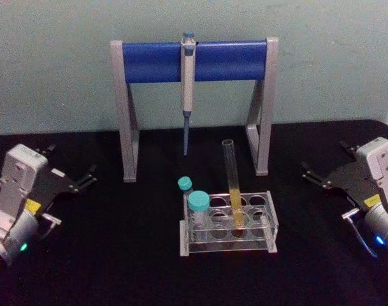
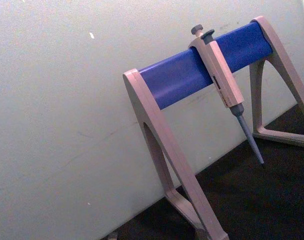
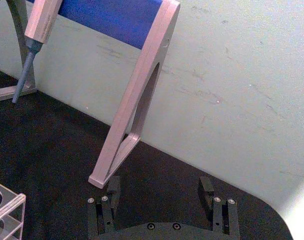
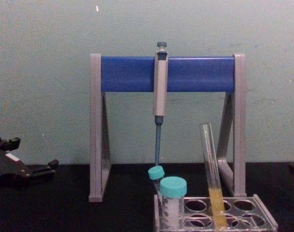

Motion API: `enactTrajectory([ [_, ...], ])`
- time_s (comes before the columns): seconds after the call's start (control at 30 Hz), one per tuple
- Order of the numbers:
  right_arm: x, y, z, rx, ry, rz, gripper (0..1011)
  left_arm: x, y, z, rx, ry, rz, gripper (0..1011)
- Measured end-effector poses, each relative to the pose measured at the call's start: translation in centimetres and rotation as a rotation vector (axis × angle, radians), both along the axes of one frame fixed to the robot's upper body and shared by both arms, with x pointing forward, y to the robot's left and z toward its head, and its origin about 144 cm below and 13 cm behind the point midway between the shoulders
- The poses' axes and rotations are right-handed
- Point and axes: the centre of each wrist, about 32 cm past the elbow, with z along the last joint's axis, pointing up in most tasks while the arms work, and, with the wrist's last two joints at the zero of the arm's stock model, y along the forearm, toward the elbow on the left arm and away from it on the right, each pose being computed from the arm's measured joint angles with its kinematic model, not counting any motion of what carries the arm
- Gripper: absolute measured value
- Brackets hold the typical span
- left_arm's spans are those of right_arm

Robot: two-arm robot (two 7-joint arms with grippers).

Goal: Pick up the test tube from the test tube rack, shake it, then place it back into the test tube rack.

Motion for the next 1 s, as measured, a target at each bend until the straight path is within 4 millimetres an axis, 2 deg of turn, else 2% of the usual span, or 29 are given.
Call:
enactTrajectory([
  [1.0, 0.0, 0.0, 0.0, 0.0, 0.0, 0.0, 1000, 0.0, 0.0, 0.0, 0.0, 0.0, 0.0, 1001],
])
